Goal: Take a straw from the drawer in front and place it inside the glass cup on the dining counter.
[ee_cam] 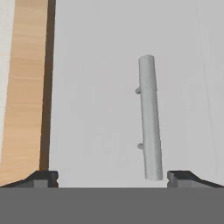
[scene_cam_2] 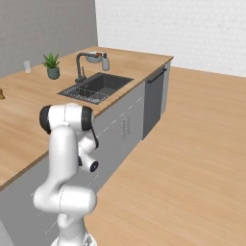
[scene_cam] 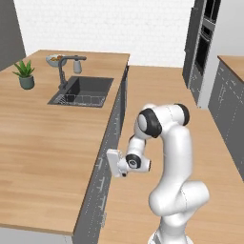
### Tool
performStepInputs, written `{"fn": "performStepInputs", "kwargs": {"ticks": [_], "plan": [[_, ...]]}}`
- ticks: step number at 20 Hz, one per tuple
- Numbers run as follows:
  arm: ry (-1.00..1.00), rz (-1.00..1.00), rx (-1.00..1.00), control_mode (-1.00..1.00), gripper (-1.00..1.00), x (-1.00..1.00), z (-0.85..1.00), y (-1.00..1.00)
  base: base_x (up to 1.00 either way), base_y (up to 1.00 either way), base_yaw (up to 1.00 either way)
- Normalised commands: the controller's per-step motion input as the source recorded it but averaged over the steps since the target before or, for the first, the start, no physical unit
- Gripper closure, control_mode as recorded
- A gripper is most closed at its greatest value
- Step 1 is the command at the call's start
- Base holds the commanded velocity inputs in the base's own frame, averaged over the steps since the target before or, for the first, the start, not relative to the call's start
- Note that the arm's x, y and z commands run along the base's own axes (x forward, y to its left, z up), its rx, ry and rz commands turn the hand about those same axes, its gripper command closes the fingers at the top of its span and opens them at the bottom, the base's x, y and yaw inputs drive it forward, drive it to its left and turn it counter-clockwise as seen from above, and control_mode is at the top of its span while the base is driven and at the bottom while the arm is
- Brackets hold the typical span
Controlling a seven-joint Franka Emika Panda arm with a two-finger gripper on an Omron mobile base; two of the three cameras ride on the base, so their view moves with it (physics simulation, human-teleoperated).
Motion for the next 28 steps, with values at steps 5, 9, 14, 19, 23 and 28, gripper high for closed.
{"fn": "performStepInputs", "kwargs": {"ticks": [5,9,14,19,23,28], "plan": [[0.0,-0.06,-0.07,-1.0,-1.0,0.49,-0.41,0.23,0.0,0.0,0.0],[0.0,-0.04,-0.05,-1.0,-1.0,0.37,-0.44,0.18,0.0,0.0,0.0],[0.0,-0.03,-0.04,-1.0,-1.0,0.28,-0.47,0.22,0.0,0.0,0.0],[0.0,-0.02,-0.02,-1.0,1.0,0.21,-0.37,0.24,0.0,0.0,0.0],[0.0,0.0,0.0,-1.0,1.0,-0.01,-0.04,-0.02,0.0,0.0,0.0],[0.0,-0.02,0.0,-1.0,1.0,-0.21,0.0,-0.42,0.0,0.0,0.0]]}}
